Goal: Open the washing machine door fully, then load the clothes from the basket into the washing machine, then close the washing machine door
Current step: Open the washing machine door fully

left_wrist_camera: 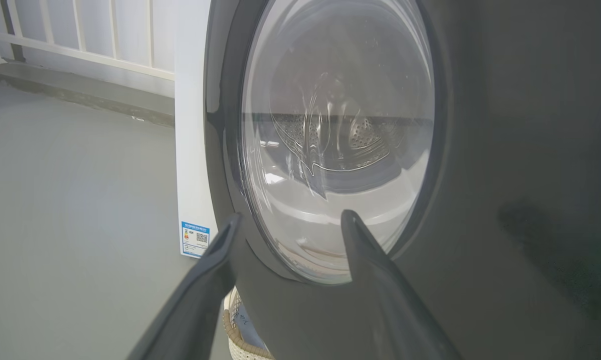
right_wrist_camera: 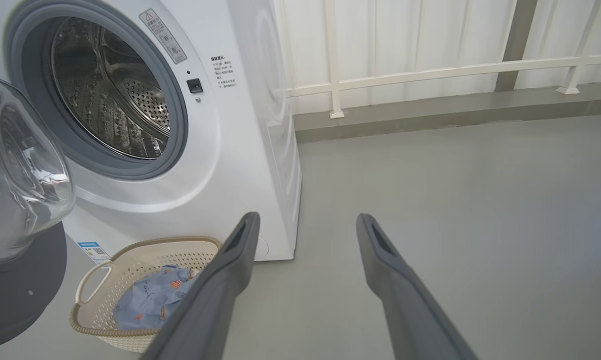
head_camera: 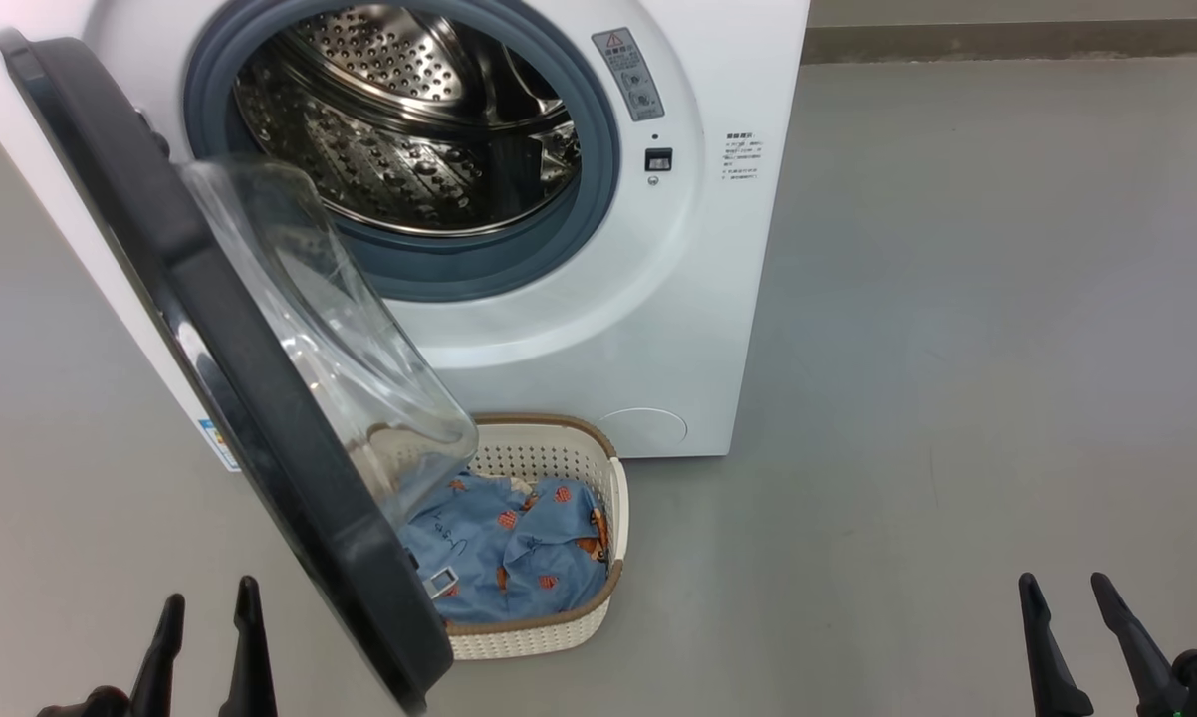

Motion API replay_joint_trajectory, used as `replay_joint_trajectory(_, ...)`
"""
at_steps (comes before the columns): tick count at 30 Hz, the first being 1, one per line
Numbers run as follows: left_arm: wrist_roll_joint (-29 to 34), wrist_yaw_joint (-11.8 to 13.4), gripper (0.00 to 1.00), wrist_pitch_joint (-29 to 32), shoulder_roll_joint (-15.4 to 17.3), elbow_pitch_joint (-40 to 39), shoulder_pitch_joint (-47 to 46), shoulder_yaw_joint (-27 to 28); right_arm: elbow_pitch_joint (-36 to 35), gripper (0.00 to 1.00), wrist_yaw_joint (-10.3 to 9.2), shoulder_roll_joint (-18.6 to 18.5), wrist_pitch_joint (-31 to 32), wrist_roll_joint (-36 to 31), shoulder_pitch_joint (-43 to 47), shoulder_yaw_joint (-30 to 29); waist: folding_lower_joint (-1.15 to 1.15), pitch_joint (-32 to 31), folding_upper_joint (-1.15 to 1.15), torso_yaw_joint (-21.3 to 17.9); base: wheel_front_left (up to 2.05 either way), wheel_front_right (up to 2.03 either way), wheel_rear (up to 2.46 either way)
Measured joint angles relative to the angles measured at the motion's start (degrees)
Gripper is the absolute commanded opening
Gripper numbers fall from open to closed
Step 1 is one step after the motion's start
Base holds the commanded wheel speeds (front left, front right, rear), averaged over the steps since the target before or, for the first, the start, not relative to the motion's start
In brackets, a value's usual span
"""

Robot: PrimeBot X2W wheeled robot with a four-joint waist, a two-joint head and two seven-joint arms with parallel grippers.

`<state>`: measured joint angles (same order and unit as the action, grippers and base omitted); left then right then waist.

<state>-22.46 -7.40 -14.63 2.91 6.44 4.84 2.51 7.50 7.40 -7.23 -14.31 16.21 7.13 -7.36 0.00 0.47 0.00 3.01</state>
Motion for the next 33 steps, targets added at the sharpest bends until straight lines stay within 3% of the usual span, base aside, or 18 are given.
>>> replay_joint_trajectory(10, 0.2, 0.0, 1.00, 0.0, 0.0, 0.0, 0.0, 0.0, 0.2, 1.00, 0.00, 0.1, 0.0, 0.0, 0.0, -0.3, 0.00, 0.1, 0.00, 0.3, 0.00, 0.00, 0.00)
replay_joint_trajectory(11, 0.3, 0.0, 0.84, 0.0, 0.0, 0.0, 0.0, 0.0, 0.2, 1.00, 0.00, 0.1, 0.0, 0.0, 0.0, -0.3, 0.00, 0.2, 0.00, 0.3, 0.00, 0.00, 0.00)
replay_joint_trajectory(12, 0.5, 0.0, 0.24, 0.0, 0.0, 0.0, 0.0, 0.0, 0.2, 1.00, 0.00, 0.1, 0.0, 0.0, 0.0, -0.3, 0.00, 0.2, 0.00, 0.4, 0.00, 0.00, 0.00)
replay_joint_trajectory(13, 0.5, 0.0, 0.00, 0.0, 0.0, 0.0, 0.0, -0.1, 0.2, 1.00, 0.00, 0.1, 0.0, 0.0, 0.0, -0.3, 0.00, 0.2, 0.00, 0.4, 0.00, 0.00, 0.00)
replay_joint_trajectory(24, 0.1, 0.0, 0.00, 0.0, 0.0, 0.0, 0.0, 0.8, 0.2, 1.00, 0.00, 0.1, 0.0, 0.0, 0.0, -0.4, 0.00, 0.5, 0.00, 1.0, 0.00, 0.00, 0.00)
replay_joint_trajectory(33, -0.1, 0.0, 0.00, 0.0, -0.2, -4.7, -0.5, 6.5, 0.2, 1.00, 0.00, 0.1, 0.0, 0.0, 0.0, -0.4, 0.00, 0.3, 0.00, 1.5, 0.00, 0.00, 0.00)
